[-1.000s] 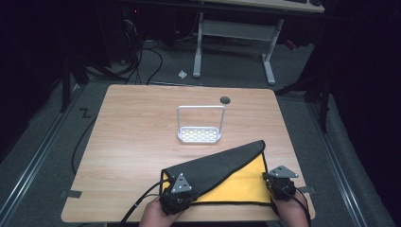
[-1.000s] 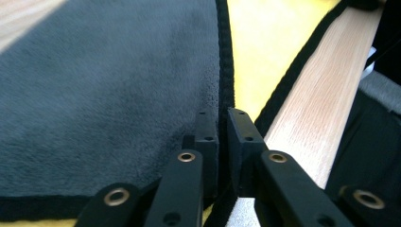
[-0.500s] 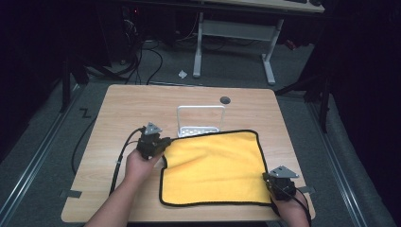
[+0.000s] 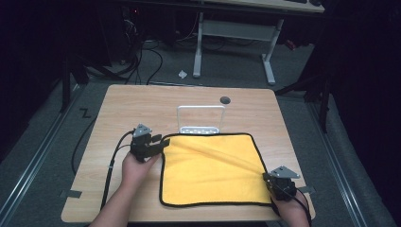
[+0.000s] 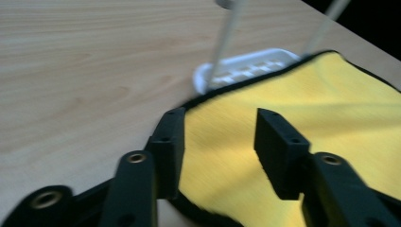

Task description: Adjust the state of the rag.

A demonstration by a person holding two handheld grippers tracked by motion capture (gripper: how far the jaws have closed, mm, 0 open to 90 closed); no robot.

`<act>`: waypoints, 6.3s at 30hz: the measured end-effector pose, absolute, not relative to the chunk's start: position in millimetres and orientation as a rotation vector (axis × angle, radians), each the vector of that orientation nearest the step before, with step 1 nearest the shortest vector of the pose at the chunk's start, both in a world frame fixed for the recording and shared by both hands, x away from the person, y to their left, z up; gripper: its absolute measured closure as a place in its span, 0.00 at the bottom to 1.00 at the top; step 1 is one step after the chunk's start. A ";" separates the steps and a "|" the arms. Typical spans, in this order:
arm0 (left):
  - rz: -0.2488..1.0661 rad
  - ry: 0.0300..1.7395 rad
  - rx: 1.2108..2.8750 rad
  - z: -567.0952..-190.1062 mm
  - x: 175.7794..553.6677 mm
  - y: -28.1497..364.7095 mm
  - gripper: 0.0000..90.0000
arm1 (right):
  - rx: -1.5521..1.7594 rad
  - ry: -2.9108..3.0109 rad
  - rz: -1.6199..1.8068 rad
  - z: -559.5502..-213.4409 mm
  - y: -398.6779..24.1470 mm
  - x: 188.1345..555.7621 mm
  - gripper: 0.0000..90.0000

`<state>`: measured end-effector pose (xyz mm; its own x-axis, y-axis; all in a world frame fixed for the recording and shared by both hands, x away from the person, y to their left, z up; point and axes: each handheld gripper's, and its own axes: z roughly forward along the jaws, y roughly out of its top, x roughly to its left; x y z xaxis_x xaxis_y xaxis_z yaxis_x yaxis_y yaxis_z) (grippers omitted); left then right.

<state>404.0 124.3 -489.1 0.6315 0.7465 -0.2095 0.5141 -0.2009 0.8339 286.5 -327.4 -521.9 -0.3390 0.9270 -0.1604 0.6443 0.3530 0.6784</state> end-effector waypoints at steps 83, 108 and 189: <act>0.228 1.134 1.941 -537.3 440.6 122.6 0.94 | 0.906 2.323 1.030 -470.1 -118.5 285.8 0.65; 0.211 1.136 1.936 -537.6 441.0 124.7 0.94 | 0.788 2.542 1.031 -520.6 -27.1 289.7 0.62; 0.261 1.211 1.719 -477.3 435.3 143.8 0.96 | 0.668 2.334 1.289 -460.6 -48.9 263.2 0.94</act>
